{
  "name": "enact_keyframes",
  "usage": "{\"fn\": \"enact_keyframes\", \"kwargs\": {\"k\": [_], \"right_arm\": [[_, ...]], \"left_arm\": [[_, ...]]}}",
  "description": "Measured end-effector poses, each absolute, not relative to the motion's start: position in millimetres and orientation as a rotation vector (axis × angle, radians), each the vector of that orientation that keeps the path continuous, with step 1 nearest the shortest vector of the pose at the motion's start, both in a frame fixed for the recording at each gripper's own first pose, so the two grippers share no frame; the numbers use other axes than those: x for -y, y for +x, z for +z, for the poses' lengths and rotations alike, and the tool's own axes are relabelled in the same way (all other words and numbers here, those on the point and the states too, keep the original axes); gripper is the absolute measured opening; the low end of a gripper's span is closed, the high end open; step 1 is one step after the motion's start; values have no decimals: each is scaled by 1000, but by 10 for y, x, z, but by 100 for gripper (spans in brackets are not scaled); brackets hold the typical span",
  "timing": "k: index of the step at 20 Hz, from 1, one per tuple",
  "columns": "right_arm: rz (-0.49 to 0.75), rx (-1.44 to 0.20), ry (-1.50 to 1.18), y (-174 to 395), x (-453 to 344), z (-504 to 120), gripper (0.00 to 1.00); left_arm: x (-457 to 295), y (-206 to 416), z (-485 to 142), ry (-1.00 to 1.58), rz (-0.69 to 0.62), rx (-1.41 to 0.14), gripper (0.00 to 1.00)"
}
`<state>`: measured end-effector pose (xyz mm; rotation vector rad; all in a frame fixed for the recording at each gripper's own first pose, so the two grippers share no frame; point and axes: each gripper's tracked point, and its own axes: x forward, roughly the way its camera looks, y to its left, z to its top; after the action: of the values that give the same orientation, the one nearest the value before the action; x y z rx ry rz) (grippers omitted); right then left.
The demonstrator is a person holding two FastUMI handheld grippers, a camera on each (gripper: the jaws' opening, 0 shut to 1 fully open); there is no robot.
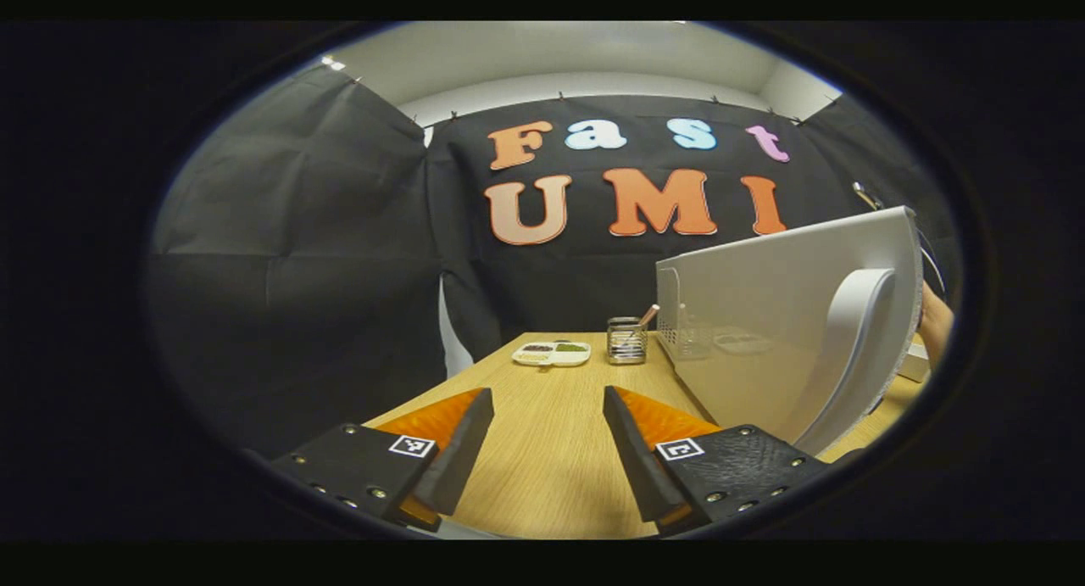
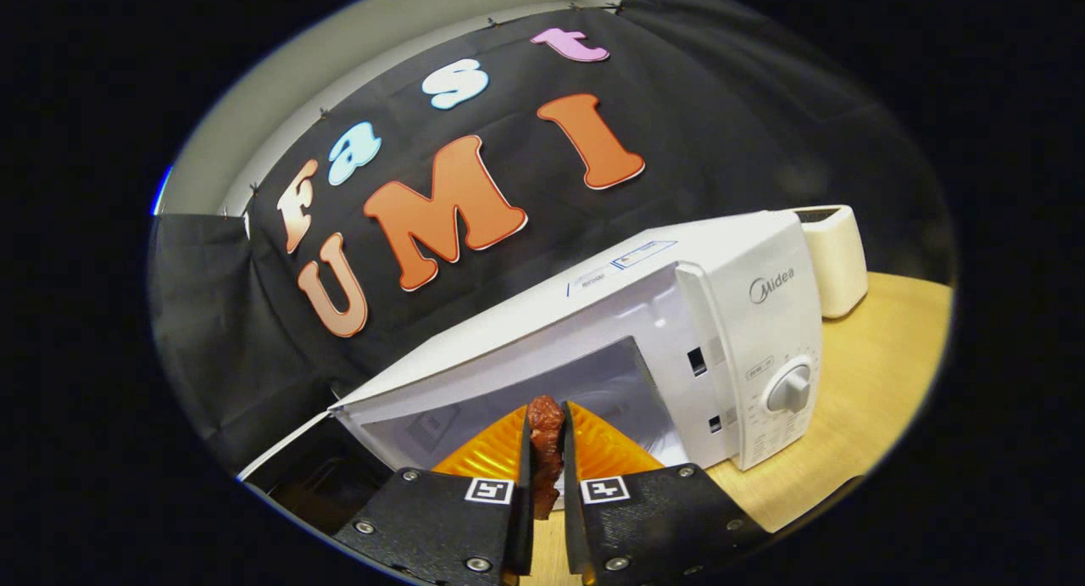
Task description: Open the microwave oven with the left hand, put the food in, and close the microwave oven.
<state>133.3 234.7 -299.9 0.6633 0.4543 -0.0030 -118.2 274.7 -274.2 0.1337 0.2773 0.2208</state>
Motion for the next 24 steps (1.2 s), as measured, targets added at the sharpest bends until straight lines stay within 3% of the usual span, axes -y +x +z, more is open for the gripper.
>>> {"fn": "enact_keyframes", "kwargs": {"k": [9, 24], "right_arm": [[-222, -369, 888, 1778, -2374, -3568, 15], [-401, -419, 1076, 1996, -2735, -4234, 18]], "left_arm": [[-2933, -1286, -2829, 136, 263, -307, 78], [-2965, -1339, -2855, 170, 264, -340, 79]]}}
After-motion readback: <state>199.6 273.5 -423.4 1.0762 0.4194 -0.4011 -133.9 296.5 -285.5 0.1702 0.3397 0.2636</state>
